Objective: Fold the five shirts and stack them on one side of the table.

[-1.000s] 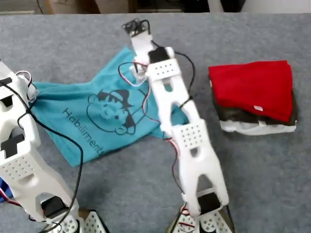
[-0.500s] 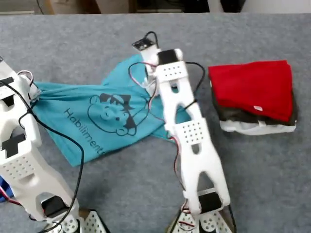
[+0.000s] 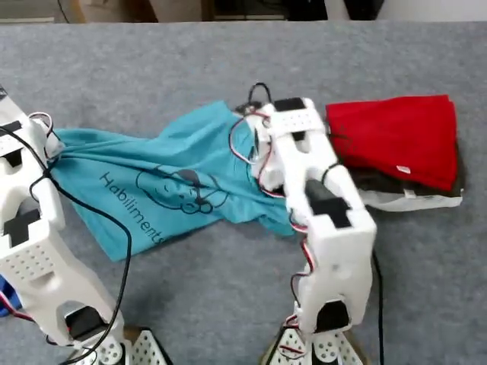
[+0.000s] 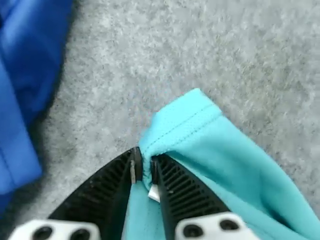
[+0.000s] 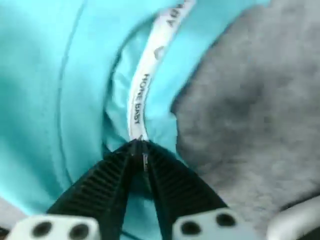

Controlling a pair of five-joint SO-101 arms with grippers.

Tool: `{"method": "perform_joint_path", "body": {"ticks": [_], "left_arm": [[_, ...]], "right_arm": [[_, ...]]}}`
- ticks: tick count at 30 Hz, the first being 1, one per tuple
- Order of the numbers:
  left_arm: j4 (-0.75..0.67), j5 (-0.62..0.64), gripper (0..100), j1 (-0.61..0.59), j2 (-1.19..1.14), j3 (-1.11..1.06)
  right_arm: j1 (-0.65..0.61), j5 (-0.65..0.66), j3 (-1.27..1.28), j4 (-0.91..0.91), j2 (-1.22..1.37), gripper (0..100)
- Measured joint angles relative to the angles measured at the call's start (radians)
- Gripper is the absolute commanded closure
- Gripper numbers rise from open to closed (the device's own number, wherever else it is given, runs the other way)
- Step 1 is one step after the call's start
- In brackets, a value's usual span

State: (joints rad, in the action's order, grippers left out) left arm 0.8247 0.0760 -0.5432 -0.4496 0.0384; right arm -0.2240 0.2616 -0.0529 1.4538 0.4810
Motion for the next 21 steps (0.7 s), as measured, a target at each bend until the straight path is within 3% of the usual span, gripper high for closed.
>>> {"method": "perform_joint_path", "body": {"ticks": [6,10,17,21], "left_arm": [[0.008,-0.031,98,0.025,0.000,0.000],[0.008,-0.031,98,0.029,0.000,0.000],[0.021,-0.031,98,0.091,0.000,-0.015],[0.025,-0.054,98,0.175,0.000,-0.043]], "right_arm": [[0.017,-0.002,-0.114,-0.012,-0.167,98.8],[-0.020,-0.049,-0.348,-0.011,-0.147,90.9],[-0.044,-0.167,-0.752,-0.049,0.261,85.3],[-0.049,-0.245,-1.069,0.031,0.522,85.5]]}}
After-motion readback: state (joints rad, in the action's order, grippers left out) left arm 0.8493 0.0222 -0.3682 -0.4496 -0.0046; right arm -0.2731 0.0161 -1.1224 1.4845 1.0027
